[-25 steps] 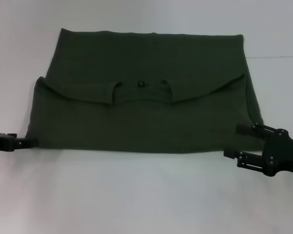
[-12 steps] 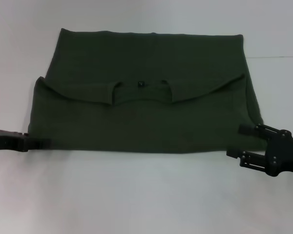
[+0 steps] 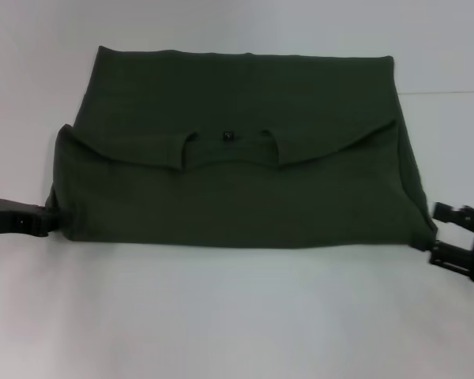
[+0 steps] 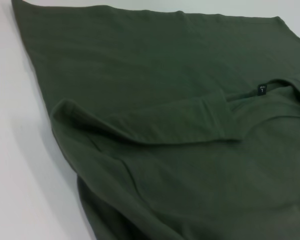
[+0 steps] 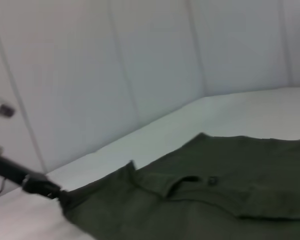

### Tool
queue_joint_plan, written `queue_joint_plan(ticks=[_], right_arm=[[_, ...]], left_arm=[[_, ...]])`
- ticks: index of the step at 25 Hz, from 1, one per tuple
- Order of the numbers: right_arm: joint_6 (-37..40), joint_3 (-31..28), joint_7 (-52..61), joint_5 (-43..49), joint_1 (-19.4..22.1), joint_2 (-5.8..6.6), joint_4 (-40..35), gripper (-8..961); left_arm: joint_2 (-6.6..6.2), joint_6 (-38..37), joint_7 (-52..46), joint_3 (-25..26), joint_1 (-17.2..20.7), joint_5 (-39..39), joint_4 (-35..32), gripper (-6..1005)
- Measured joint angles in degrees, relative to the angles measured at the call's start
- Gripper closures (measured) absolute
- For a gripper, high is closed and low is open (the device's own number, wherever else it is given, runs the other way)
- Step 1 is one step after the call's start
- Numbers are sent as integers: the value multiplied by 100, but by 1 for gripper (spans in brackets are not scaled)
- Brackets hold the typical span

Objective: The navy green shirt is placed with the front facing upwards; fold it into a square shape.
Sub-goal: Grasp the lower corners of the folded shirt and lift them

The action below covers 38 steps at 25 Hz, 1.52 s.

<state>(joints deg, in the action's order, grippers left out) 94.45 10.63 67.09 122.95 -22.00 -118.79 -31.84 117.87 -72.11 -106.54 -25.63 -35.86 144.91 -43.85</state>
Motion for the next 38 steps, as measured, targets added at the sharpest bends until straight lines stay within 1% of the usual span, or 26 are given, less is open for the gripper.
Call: queue_joint_plan(ticks=[2,4,7,10,19,24,29,35,38], right_arm=[[-34,-121,86,0,94,38,-15,127],[-182,-223,234,0,190,74,-46,127],[-509,-388,521,0,250,79,-80,127],[-794,-446,697,1,229,45,-83,128],[-1519,-204,925,125,-119,-66,7,128],[-1870,-39,1065,129,-270,-70,153,129],[-2298,354,1289,133,-393,-72,295,129],[-2605,657,1499,134,-462,-74,355,134],[-2683,762,1550,133,-475,-75,356,202]], left_arm=[[11,50,10,-5,0,0,11,678],[15,71,27,-8,0,0,23,888],[33,81,72,-10,0,0,37,922],[53,98,87,-48,0,-1,39,956],[79,156,90,-135,0,-1,24,955],[79,154,97,-133,8,-57,0,955],[78,152,167,-133,36,-201,-5,954],[78,152,180,-139,43,-213,-9,954],[78,153,180,-139,44,-215,-9,953]])
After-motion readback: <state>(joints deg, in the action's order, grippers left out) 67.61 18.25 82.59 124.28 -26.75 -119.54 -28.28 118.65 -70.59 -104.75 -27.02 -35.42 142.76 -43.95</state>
